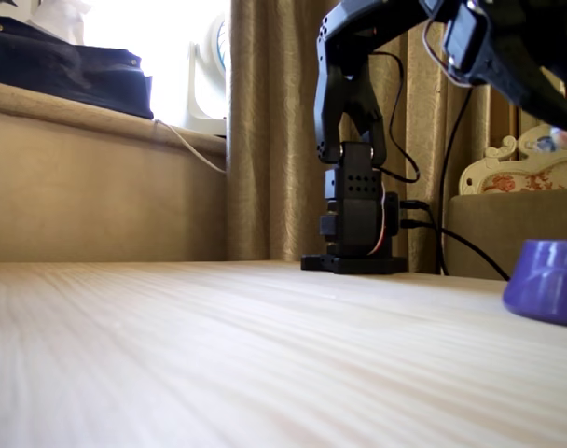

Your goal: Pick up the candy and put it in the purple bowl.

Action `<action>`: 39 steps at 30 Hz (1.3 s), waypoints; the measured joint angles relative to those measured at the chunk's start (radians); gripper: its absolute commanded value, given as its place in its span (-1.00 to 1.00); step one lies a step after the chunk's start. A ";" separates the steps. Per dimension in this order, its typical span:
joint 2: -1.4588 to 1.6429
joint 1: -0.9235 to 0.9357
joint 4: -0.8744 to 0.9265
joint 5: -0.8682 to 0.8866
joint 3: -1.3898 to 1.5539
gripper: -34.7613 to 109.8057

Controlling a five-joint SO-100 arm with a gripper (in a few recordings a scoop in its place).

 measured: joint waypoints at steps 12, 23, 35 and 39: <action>-0.064 -0.026 -0.124 -0.037 0.074 -0.33; -0.063 0.015 -0.084 -0.043 0.074 -0.53; 0.212 0.466 0.051 -0.272 0.135 -0.51; 0.322 0.724 0.067 -0.316 0.215 -0.53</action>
